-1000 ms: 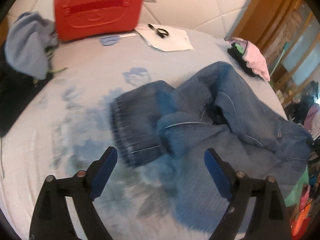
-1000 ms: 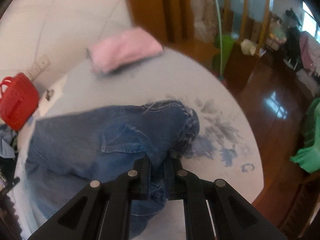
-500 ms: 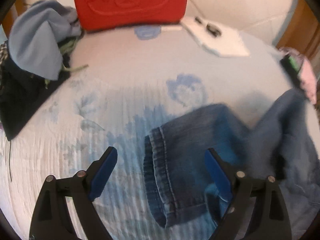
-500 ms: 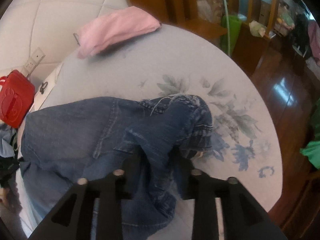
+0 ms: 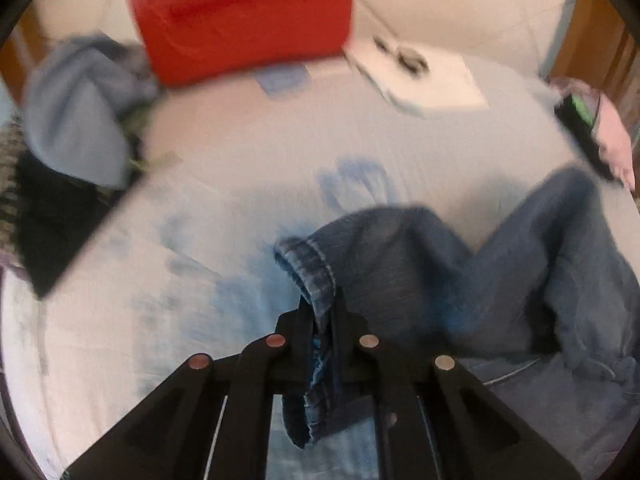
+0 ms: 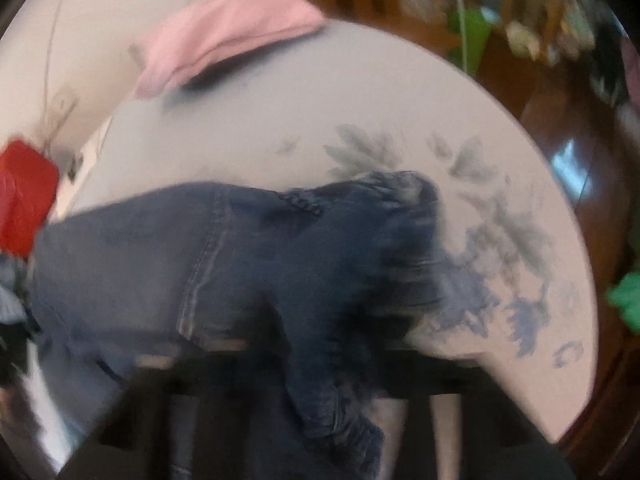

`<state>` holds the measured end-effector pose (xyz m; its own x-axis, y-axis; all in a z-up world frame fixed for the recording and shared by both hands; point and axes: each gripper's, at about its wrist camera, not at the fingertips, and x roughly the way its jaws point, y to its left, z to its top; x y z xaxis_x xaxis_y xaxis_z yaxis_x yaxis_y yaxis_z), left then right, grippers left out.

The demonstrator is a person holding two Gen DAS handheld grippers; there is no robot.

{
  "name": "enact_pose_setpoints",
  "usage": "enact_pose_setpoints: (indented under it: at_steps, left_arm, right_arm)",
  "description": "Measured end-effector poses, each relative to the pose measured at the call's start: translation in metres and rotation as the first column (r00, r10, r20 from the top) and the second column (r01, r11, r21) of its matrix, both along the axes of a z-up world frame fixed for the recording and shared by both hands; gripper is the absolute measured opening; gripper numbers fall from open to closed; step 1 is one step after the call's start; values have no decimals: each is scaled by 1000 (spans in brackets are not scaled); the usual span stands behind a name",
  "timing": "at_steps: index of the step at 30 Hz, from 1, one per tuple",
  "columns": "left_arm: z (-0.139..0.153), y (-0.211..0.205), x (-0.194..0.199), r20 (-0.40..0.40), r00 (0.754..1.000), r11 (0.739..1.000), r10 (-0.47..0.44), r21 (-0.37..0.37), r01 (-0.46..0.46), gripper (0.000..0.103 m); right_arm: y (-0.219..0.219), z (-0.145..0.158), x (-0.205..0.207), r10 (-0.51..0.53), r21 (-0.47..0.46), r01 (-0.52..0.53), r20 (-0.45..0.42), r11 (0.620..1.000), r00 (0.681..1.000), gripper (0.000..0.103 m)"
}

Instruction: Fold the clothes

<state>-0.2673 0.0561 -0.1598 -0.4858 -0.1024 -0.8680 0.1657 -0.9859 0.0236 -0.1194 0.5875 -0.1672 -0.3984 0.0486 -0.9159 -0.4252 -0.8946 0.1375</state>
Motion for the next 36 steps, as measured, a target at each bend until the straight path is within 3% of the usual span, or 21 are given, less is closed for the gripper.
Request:
enact_pose_setpoints:
  at_steps: [3, 9, 13, 16, 23, 24, 26, 28, 29, 32, 36]
  left_arm:
    - [50, -36, 22, -130, 989, 997, 72, -13, -74, 7]
    - [146, -140, 93, -324, 917, 966, 232, -34, -256, 6]
    - [139, -169, 90, -301, 916, 958, 266, -23, -286, 7]
    - [127, -187, 82, -271, 919, 954, 285, -14, -300, 7]
    - [101, -229, 64, -199, 924, 943, 327, 5, -333, 7]
    - [97, -235, 61, -189, 924, 941, 333, 8, -338, 13]
    - [90, -247, 56, -168, 924, 938, 344, 13, -347, 35]
    - [82, -250, 51, -151, 928, 939, 340, 8, -343, 84]
    - [77, -239, 49, -147, 937, 947, 318, -5, -322, 91]
    - [72, -208, 54, -129, 960, 967, 248, -21, -253, 95]
    - [60, -151, 77, -101, 989, 994, 111, 35, -108, 95]
  right_arm:
    - [-22, 38, 2, 71, 89, -65, -73, 994, 995, 16]
    - [-58, 130, 6, 191, 149, -151, -309, 977, 932, 15]
    - [-73, 173, -3, 236, 148, -190, -422, 971, 875, 15]
    - [-76, 179, -31, 252, 78, -242, -434, 967, 865, 15]
    - [-119, 119, -129, 309, 11, -321, -298, 947, 903, 15]
    - [-122, 110, -139, 300, 5, -311, -285, 950, 911, 16]
    - [-129, 92, -154, 279, 1, -288, -255, 958, 926, 21]
    - [-133, 81, -157, 256, 13, -260, -222, 965, 941, 36]
    - [-133, 80, -152, 251, 14, -253, -216, 967, 944, 38]
    - [-133, 77, -137, 233, 20, -234, -200, 972, 952, 43]
    - [-124, 76, -90, 234, 0, -238, -194, 971, 953, 45]
